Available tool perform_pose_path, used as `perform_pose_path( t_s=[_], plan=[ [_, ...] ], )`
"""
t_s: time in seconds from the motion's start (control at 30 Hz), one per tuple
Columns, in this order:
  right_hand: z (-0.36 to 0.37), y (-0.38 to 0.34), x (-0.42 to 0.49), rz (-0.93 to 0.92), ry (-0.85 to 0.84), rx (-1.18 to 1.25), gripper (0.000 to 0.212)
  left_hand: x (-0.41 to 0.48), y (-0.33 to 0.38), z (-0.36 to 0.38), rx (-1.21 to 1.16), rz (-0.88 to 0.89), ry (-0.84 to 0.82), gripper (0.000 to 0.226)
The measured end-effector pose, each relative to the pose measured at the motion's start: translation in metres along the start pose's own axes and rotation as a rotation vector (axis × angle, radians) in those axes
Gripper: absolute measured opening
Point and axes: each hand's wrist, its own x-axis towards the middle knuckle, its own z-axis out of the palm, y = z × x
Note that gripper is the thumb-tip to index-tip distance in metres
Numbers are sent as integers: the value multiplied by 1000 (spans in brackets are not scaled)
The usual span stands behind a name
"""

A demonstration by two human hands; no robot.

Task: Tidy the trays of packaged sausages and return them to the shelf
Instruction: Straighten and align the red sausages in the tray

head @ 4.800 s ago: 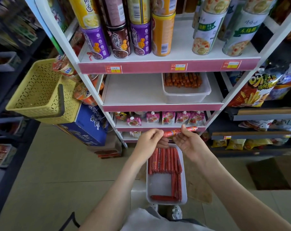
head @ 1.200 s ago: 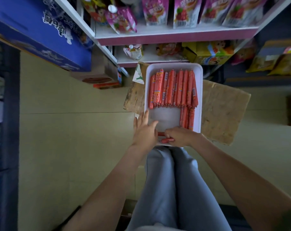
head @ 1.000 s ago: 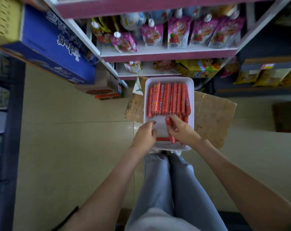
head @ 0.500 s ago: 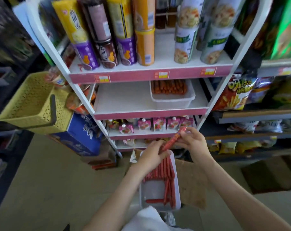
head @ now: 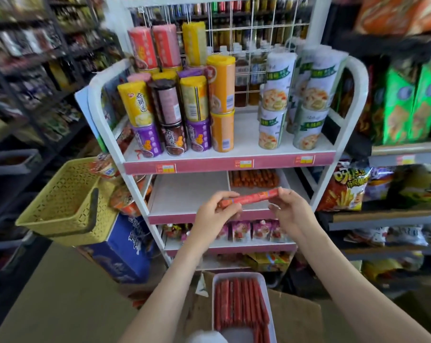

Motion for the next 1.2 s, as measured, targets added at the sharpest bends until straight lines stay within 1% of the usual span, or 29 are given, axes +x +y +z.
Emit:
perform_pose_path(
  t_s=[0.03,0.07,0.1,0.13,0.2,0.27,0.3,0.37,0.4,0.47,0.53,0.6,0.63,0.67,0.73,0.83,0.9,0.97,1.0,1.03,1.1,1.13,1.2],
  plan=[
    [1,-1,2,20,3,41,25,0,9,0,-149,11,15,20],
    [2,-1,3,42,0,68,25,1,17,0,-232,39,24,20],
    [3,-1,4,60,0,74,26,3,22,3,-256,75,27,19],
    [3,-1,4,76,-10,64,26,5,26,7,-227,113,28,18],
    [4,-1,4,101,-70,-8,24,12,29,16,-88,190,31,17],
    [4,-1,2,99,-162,-184,20,17,30,23,41,247,39,15],
    [3,-2,1,69,-199,-328,18,18,31,25,117,277,39,13],
    [5,-7,-7,-67,-233,-589,21,21,30,28,344,395,52,7],
    [8,-12,-12,-172,-235,-644,21,23,27,29,459,464,70,11],
    [16,-26,-26,-386,-270,-617,18,27,23,30,624,547,112,23],
    [23,-37,-38,-535,-356,-627,17,27,19,31,681,576,135,35],
    [28,-42,-45,-629,-398,-778,22,25,18,31,719,587,149,42],
    [29,-42,-46,-650,-384,-831,24,24,17,30,734,592,153,41],
    [30,-41,-46,-639,-350,-834,24,24,15,29,737,582,153,39],
    [31,-37,-43,-572,-253,-727,21,22,17,28,653,501,130,32],
    [24,-31,-33,-397,-87,-402,13,14,25,17,376,243,37,14],
    [18,-26,-28,-247,-70,-164,13,7,31,3,106,112,15,13],
    [14,-18,-27,-136,-78,0,15,-2,34,-9,-167,78,25,19],
    [13,-13,-27,-98,-78,63,16,-6,34,-13,-218,86,29,21],
    [12,-8,-28,-63,-85,110,17,-9,35,-13,-209,104,30,21],
    [12,2,-29,-2,-125,96,16,-15,35,-7,-135,139,61,20],
    [11,8,-29,0,-147,-21,15,-17,34,-3,-107,156,102,19],
    [9,19,-32,-81,-190,-479,11,-18,27,2,-11,200,174,16]
  ],
)
